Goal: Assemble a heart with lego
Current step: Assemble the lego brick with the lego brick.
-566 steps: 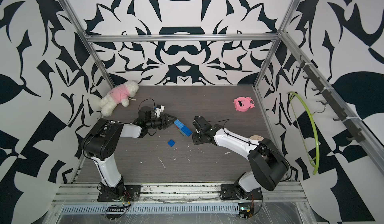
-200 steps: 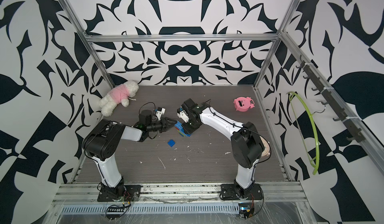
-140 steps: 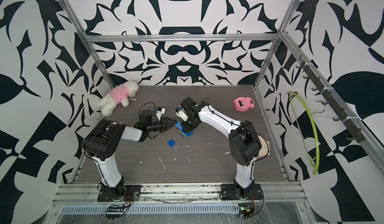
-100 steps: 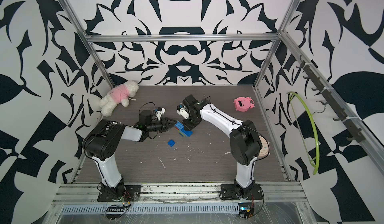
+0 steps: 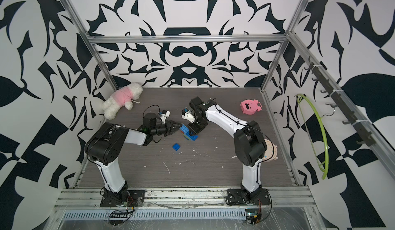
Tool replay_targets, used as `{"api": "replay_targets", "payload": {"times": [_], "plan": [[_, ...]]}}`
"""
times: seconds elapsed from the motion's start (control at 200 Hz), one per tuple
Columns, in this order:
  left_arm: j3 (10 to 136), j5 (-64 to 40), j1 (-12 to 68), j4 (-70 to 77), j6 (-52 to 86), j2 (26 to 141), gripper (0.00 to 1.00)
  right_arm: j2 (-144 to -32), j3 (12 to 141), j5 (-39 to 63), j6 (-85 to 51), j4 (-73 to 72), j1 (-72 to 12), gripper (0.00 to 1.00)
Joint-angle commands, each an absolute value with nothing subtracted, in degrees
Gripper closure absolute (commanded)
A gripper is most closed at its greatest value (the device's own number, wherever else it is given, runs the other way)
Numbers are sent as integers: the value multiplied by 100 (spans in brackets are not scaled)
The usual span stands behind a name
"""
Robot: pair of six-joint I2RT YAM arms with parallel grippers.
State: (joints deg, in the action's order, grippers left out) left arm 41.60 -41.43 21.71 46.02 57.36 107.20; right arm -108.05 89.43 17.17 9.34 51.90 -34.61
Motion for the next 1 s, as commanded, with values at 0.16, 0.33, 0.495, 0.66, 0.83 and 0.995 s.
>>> {"api": "replay_targets", "payload": {"times": [0.16,0.33,0.495,0.66,0.83,0.995], "plan": [[4132,-4175,2185,4553,5643,10707,66,-10886,9153,1600,1067,5621,-3513,81],[4096,-4152,2188,4574,5648,10706,66,-10952,9211,1282,1048,5724,-3586,81],[4072,-4162,2184,4678,5709,10749,66,-10942,9093,1328,879,5441,-3639,81],[4047,-4131,2182,4674,5704,10692,66,-10894,8954,1509,801,5276,-3690,81],[4088,-4129,2188,4702,5732,10706,66,-10886,8834,1198,826,5417,-3691,81],[4094,-4144,2187,4711,5739,10756,66,-10872,8679,841,818,5510,-3735,81]]}}
